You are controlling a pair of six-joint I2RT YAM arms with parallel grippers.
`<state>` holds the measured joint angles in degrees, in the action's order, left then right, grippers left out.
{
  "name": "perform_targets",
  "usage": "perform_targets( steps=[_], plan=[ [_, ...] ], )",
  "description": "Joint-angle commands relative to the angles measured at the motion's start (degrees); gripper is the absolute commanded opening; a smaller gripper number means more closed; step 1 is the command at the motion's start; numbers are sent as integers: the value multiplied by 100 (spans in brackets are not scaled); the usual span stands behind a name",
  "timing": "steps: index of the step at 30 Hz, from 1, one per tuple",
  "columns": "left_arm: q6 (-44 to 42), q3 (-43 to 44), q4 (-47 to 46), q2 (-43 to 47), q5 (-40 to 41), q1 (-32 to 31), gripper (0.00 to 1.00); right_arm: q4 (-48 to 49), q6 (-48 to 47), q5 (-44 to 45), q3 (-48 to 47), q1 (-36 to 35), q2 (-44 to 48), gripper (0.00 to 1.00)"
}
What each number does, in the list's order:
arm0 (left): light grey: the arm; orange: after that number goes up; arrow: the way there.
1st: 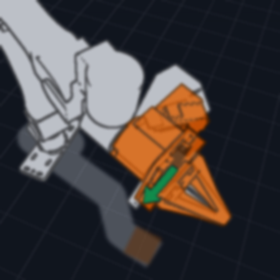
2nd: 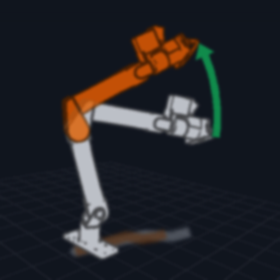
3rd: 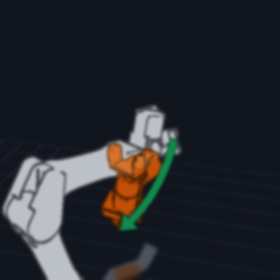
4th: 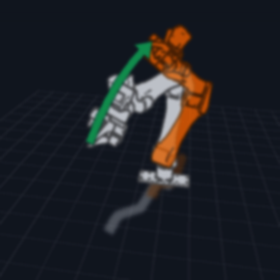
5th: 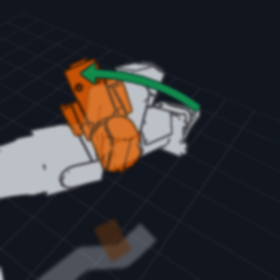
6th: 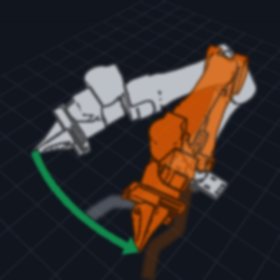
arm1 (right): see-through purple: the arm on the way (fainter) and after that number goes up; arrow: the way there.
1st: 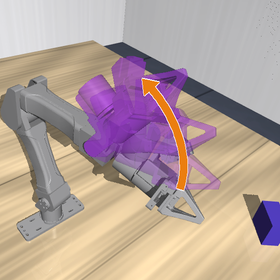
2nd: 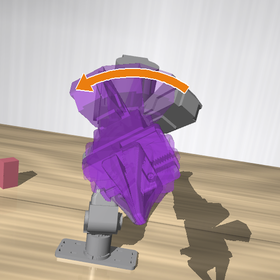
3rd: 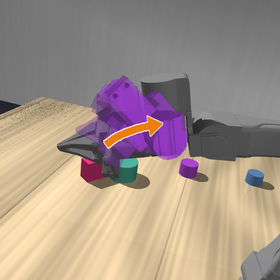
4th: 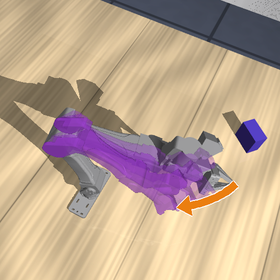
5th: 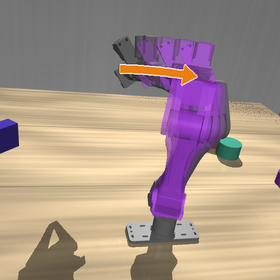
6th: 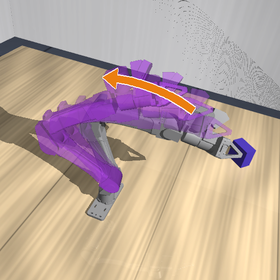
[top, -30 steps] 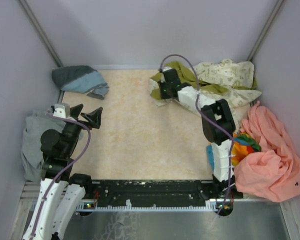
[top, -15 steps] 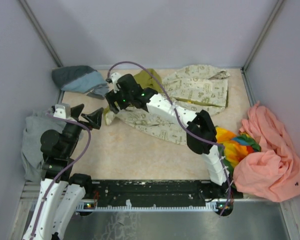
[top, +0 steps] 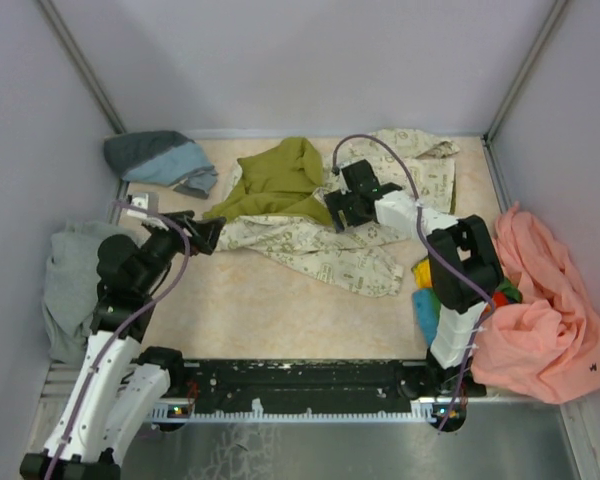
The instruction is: Zip up the jacket
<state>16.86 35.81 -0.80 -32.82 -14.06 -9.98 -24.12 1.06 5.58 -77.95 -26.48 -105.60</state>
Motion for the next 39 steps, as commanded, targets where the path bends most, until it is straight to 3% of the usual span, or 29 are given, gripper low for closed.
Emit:
perform_targets(
  steps=[1,4,6,9,12,13,17,20,23,26,34,39],
  plan=[
    [961,203,236,-689,-926,20,100,407,107,-67,688,-27,420,85],
    [1248,203,481,-1109,-1037,22,99,500,168,-344,1051,-22,447,79],
    [1414,143,637,-1310,-943,22,99,565,327,-720,1242,-63,489,61],
    [1737,-10,705,-1542,-734,22,99,706,658,-1181,1503,-590,609,22],
    [1973,-32,993,-1756,-341,22,99,1004,1142,-1383,1525,-1565,617,2],
    [2017,-12,1112,-1801,-189,20,99,1202,1362,-1413,1497,-1902,587,0],
    [2142,68,1546,-1827,409,22,100,1992,2084,-1483,1176,-3044,437,0],
    [2110,99,1786,-1724,678,22,100,2004,2043,-1875,699,-3291,352,24],
    [2025,73,1925,-1572,817,22,100,1402,1497,-1820,293,-3293,511,48],
    [1972,19,1939,-1517,849,22,100,462,737,-1210,-33,-3250,729,58],
    [1781,218,1864,-2304,883,13,98,58,284,49,937,-1921,1842,67],
    [1729,651,1877,-3223,1279,13,98,215,493,69,1699,-1125,1924,68]
  ],
)
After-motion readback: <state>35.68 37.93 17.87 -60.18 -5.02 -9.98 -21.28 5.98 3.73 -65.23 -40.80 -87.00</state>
